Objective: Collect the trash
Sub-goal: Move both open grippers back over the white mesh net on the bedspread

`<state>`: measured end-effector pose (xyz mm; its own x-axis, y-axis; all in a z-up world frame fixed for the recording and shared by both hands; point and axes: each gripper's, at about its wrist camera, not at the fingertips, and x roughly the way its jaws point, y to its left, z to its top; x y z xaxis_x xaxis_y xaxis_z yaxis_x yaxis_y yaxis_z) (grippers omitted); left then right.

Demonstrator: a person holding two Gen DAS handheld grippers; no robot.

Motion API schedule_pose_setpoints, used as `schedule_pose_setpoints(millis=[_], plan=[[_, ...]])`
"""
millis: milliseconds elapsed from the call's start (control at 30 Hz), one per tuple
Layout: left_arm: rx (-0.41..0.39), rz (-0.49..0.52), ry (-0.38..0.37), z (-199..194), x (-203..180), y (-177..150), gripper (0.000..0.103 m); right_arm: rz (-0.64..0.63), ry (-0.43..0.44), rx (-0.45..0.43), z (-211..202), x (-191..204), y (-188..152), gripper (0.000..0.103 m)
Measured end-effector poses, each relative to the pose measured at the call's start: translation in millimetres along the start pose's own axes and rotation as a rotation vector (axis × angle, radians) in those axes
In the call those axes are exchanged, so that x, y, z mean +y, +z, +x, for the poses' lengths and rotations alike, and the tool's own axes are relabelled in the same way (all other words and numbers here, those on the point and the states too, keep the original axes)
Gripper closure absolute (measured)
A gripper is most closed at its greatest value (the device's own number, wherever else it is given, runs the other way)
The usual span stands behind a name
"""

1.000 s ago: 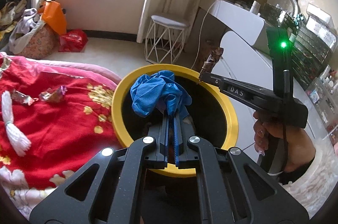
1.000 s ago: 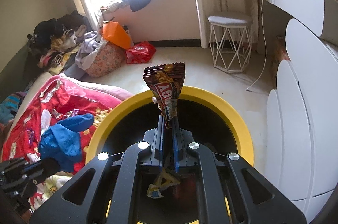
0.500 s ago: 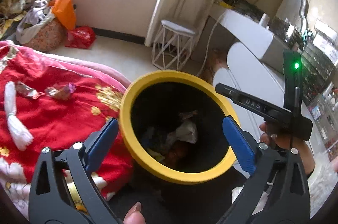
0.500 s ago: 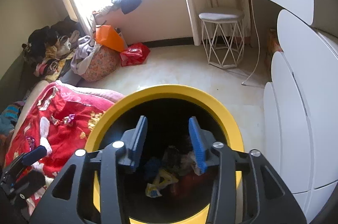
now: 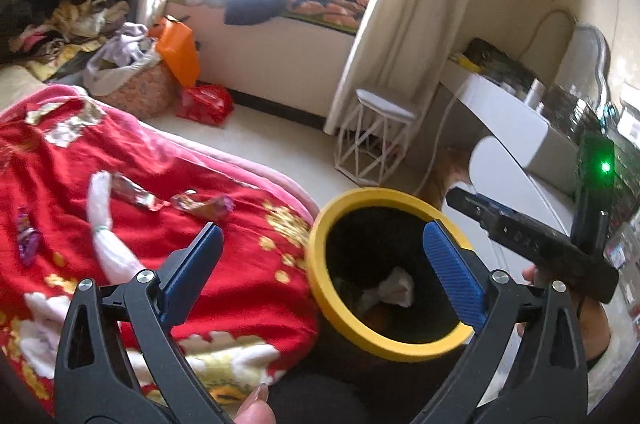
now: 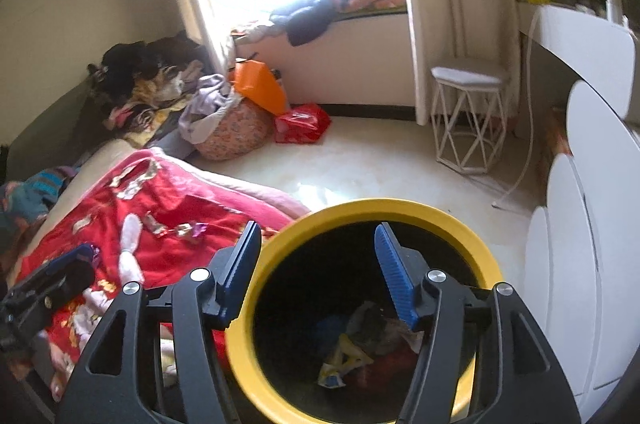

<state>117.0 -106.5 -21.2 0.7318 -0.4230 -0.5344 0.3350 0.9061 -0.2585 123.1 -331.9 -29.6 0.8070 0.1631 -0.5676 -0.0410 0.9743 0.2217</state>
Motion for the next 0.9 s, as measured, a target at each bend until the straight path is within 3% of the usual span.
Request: schedule_pose_setpoints(millis=[533,900], plan=[[-0.118,-0.127,0.148,-50.6,69.9,12.0,0.011,-0.148,0.101,0.009,10.0,81.5,8.1,0.043],[-0.142,-0.227,0.252,-77.5,131.6,6.6,0.011,-0.244,0.170,0.048,42.5,138.1,8.9,0.041]])
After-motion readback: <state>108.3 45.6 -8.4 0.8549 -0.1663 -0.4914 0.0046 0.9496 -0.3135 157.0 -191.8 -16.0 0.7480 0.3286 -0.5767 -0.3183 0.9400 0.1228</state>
